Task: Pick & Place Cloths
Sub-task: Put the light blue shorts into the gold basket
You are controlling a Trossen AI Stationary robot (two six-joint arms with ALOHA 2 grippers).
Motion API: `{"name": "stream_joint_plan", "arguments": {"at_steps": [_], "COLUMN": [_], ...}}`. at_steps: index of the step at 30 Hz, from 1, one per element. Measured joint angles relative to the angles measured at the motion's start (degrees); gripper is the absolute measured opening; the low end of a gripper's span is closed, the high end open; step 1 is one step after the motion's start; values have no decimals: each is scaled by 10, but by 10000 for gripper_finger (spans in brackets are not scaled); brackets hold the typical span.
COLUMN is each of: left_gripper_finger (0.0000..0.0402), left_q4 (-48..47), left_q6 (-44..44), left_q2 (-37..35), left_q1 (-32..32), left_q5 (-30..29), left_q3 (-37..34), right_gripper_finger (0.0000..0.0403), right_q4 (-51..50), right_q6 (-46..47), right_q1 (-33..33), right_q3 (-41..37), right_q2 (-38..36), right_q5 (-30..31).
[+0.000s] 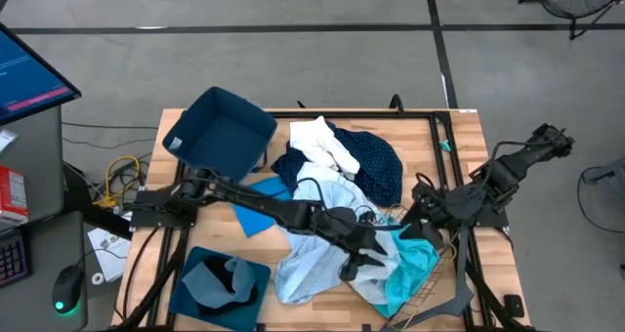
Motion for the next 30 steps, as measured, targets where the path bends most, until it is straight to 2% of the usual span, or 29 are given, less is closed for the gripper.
{"name": "stream_joint_plan", "arguments": {"at_steps": [6, 11, 16, 19, 25, 30], "left_gripper_finger": [218, 262, 259, 250, 239, 233], "left_q4": [-37, -146, -276, -320, -323, -317], "left_q6": [41, 21, 82, 90, 57, 3], "left_q2": [-40, -86, -198, -271, -419, -528], "left_q1": [-4, -10, -7, -7, -7, -7], "left_q5": [-8, -102, -196, -251, -276, -295], "left_q3": [1, -2, -1, -1, -61, -146], "right_gripper_finger": [255, 255, 255, 255, 255, 255], "right_q4": [-36, -49, -48, -46, -84, -143], "right_q6": [6, 17, -63, -108, -187, -265], "right_q1": [-6, -49, -129, -179, -271, -313], "right_q3": [0, 0, 0, 0, 33, 86], "right_q2": [9, 9, 48, 89, 197, 277], "right_q5": [0, 2, -3, -34, -162, -184]}}
